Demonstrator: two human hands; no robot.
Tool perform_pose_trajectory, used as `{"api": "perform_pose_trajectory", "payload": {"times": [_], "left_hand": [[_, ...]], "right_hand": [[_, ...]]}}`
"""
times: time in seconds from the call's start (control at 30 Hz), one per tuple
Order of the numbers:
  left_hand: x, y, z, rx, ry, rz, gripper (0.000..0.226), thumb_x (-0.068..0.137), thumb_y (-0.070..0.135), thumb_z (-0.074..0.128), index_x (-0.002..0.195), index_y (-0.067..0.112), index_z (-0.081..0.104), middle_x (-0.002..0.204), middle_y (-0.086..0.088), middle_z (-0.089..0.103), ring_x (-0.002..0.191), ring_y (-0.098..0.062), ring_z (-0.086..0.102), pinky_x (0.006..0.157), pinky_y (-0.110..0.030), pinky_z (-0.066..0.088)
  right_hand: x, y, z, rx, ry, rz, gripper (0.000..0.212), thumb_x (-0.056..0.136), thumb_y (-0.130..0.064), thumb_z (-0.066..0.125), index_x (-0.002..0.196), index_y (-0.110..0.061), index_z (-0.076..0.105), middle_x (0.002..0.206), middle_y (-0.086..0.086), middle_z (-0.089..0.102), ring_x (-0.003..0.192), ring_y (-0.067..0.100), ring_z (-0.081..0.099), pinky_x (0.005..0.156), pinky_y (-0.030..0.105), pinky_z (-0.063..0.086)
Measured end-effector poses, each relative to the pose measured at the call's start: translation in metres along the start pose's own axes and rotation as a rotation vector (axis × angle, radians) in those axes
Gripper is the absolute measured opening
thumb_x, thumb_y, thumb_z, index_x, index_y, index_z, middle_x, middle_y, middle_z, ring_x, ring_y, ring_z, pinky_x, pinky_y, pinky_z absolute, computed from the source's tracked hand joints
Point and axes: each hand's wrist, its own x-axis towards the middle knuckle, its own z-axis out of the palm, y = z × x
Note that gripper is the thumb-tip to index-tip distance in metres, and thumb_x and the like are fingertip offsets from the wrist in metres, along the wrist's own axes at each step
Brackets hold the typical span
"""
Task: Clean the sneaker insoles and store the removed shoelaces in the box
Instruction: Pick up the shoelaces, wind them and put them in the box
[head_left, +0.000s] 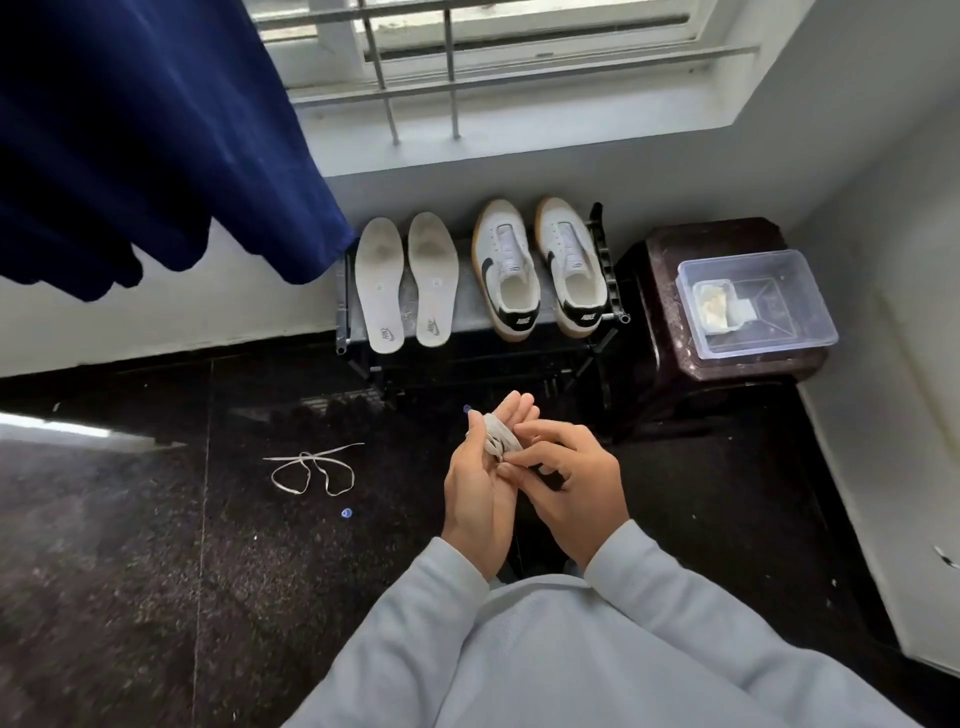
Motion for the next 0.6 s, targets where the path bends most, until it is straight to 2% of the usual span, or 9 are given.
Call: {"api": "perform_pose_trajectory", "payload": {"times": [0.07,0.17,0.43,0.53,0.6], "left_hand": [[0.005,-0.006,0.005,0.037,-0.002,-0.022,0.050,0.109,0.041,0.027,0.130,0.009,0.060,0.142,-0.009,0.059,0.137,-0.017,0.052,0.120,-0.037,0.034],[0.015,-0.016,0.015,0.110,-0.025,-0.067,0.054,0.109,0.041,0.026,0.140,0.004,0.052,0.144,-0.007,0.056,0.139,-0.016,0.049,0.124,-0.038,0.030],[0.064,-0.056,0.077,0.241,-0.013,-0.185,0.055,0.109,0.038,0.030,0.143,-0.001,0.047,0.149,-0.012,0.052,0.134,-0.018,0.053,0.112,-0.032,0.040],[0.085,-0.075,0.109,0.347,-0.029,-0.225,0.044,0.109,0.034,0.035,0.131,0.003,0.058,0.139,-0.007,0.061,0.123,-0.014,0.060,0.105,-0.029,0.046],[0.101,-0.090,0.132,0.413,-0.073,-0.273,0.036,0.109,0.027,0.039,0.118,0.004,0.064,0.121,-0.007,0.069,0.112,-0.013,0.067,0.100,-0.028,0.052]], "right_hand": [[-0.001,0.006,-0.002,-0.083,0.007,-0.030,0.009,0.080,-0.018,0.081,0.088,-0.014,0.078,0.099,-0.004,0.074,0.095,0.010,0.064,0.080,0.025,0.056],[0.001,0.016,-0.010,-0.182,0.066,-0.004,0.007,0.079,-0.016,0.080,0.082,-0.012,0.076,0.082,-0.002,0.072,0.080,0.011,0.065,0.071,0.024,0.056],[0.028,0.075,-0.061,-0.329,0.156,0.096,0.013,0.074,-0.010,0.084,0.071,-0.012,0.071,0.066,0.000,0.066,0.059,0.013,0.060,0.055,0.019,0.050],[0.042,0.109,-0.090,-0.354,0.199,0.161,0.015,0.075,-0.009,0.083,0.071,-0.012,0.069,0.066,0.001,0.063,0.057,0.015,0.059,0.052,0.023,0.052],[0.051,0.133,-0.112,-0.354,0.217,0.205,0.017,0.073,-0.007,0.083,0.071,-0.012,0.068,0.066,0.002,0.063,0.056,0.015,0.058,0.053,0.018,0.048]]}}
